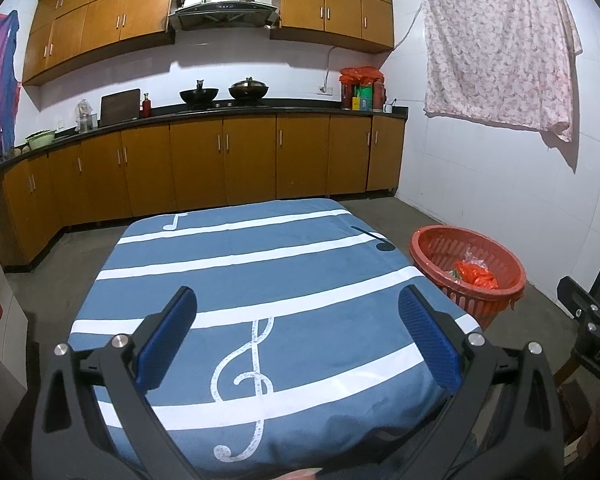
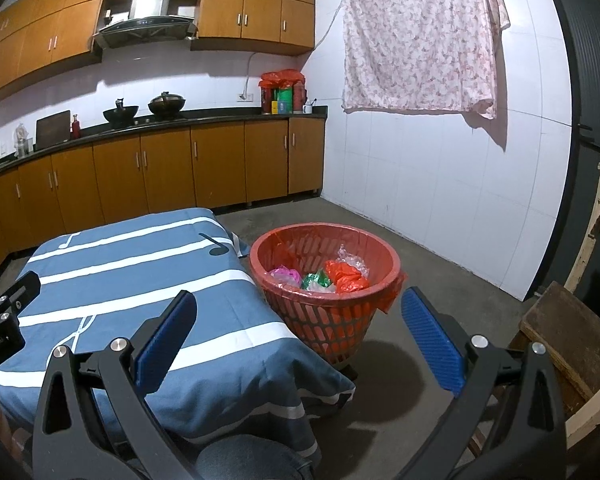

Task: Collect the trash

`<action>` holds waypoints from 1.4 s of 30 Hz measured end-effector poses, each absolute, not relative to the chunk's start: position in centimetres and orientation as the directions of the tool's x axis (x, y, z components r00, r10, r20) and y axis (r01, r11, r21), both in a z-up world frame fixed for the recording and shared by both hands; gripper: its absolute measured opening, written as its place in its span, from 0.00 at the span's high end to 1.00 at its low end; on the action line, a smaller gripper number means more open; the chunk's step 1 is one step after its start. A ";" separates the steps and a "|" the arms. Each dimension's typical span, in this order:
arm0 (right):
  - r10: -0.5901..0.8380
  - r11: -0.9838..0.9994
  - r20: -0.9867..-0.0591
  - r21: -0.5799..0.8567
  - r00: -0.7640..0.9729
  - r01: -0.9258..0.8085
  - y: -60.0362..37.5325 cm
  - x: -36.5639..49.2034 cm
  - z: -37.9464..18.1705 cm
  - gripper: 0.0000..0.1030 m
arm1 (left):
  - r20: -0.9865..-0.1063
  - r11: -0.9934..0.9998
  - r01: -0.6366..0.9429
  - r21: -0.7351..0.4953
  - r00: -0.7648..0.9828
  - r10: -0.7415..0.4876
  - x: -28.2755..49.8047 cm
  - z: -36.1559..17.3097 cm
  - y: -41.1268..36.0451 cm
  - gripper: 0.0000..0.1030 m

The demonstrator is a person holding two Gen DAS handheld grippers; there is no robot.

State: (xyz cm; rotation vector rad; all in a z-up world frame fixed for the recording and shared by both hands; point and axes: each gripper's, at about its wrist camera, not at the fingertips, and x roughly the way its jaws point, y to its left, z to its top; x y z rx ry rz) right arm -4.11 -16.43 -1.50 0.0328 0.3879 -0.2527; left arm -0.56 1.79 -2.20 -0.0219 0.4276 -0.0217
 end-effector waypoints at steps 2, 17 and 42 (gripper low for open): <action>-0.237 0.968 -0.378 -0.016 0.895 0.250 -16.5 -4.1 -1.5 0.02 | -0.413 1.000 0.017 -0.025 0.910 -0.026 -0.6 -2.2 1.7 0.04; -0.241 0.966 -0.385 -0.007 0.891 0.258 -16.3 -4.2 -1.9 0.02 | -0.414 1.000 0.017 -0.023 0.910 -0.025 -0.8 -2.1 1.5 0.04; -0.240 0.966 -0.388 -0.005 0.890 0.259 -16.3 -4.3 -2.0 0.02 | -0.414 1.000 0.016 -0.024 0.910 -0.025 -0.7 -2.0 1.5 0.04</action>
